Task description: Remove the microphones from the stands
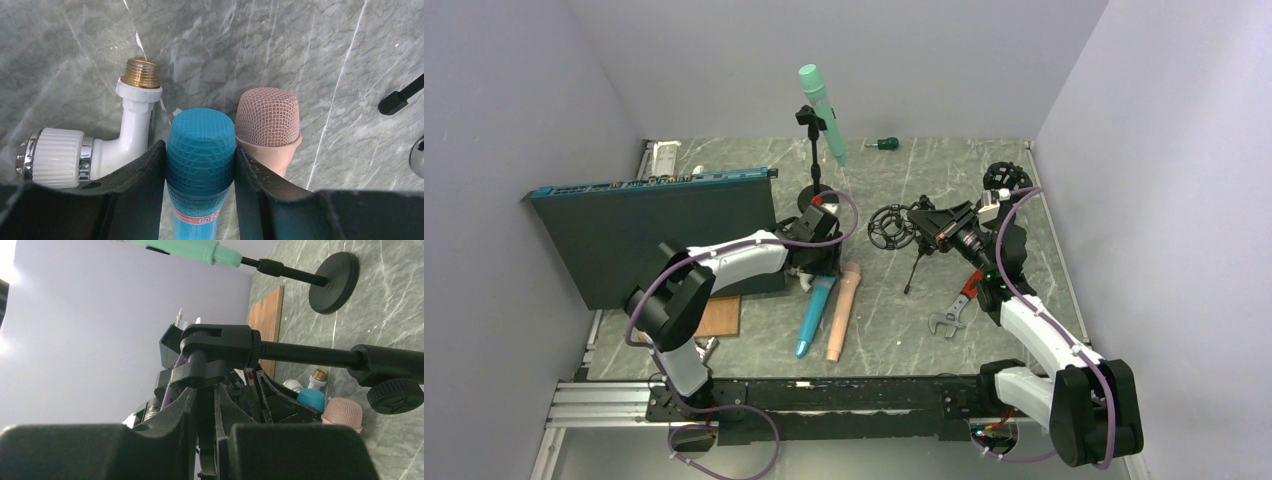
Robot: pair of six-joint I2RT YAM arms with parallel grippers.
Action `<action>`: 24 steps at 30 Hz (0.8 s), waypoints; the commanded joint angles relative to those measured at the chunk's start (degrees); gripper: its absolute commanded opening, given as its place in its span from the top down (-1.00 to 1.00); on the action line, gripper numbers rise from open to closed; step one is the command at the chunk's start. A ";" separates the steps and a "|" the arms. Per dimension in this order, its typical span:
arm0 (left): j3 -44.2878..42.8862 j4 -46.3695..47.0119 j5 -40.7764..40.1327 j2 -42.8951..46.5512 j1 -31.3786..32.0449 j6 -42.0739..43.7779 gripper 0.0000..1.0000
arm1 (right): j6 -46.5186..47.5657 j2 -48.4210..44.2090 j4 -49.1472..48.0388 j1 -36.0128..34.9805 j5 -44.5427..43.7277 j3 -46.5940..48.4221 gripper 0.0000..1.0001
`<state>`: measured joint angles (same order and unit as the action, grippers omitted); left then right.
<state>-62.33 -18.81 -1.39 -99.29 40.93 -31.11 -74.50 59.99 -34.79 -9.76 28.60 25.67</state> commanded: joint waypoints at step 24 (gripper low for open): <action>-3.02 -0.52 20.52 34.76 -0.08 4.57 -0.99 | -7.23 12.04 -8.13 -5.44 6.18 2.79 1.00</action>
<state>-61.19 -19.14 12.71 -66.48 40.95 -25.61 -77.97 67.37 -40.47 -12.67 31.86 27.94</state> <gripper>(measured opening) 0.994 0.163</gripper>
